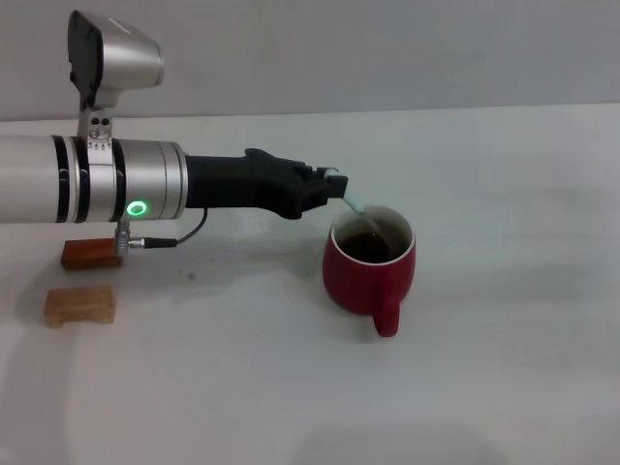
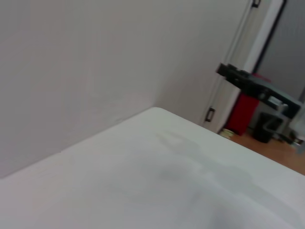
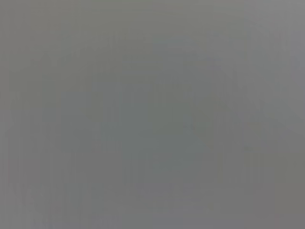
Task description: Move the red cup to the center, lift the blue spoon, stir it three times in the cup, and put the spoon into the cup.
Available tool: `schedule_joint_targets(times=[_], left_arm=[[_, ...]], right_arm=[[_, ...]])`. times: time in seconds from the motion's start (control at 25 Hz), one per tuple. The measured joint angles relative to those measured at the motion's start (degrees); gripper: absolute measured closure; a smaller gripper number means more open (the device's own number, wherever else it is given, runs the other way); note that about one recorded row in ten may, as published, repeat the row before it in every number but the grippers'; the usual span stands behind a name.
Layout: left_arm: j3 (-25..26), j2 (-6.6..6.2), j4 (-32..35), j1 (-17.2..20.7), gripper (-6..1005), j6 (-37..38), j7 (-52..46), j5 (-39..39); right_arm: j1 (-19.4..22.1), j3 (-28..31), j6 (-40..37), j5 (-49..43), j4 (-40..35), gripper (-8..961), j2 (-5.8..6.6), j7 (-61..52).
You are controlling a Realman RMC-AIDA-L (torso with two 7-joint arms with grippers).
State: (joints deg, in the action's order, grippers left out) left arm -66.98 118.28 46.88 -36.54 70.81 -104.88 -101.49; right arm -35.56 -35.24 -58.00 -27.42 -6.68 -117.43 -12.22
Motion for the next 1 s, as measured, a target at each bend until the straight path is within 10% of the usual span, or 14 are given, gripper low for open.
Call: schedule_joint_targets(times=[0.72, 0.76, 1.0], left_arm=[[0.5, 0.01, -3.0, 3.4, 855, -5.6, 4.0, 10.5], [0.4, 0.01, -3.5, 3.9, 681, -5.7, 4.7, 12.0], [0.5, 0.04, -4.2, 4.8, 555, -5.7, 6.5, 14.5]], right_arm=[[0.4, 0.0, 0.0, 0.0, 0.1, 492, -0.16, 0.0], [0.4, 0.0, 0.0, 0.0, 0.1, 492, -0.16, 0.1], [0.3, 0.0, 0.0, 0.0, 0.1, 492, -0.17, 0.1]])
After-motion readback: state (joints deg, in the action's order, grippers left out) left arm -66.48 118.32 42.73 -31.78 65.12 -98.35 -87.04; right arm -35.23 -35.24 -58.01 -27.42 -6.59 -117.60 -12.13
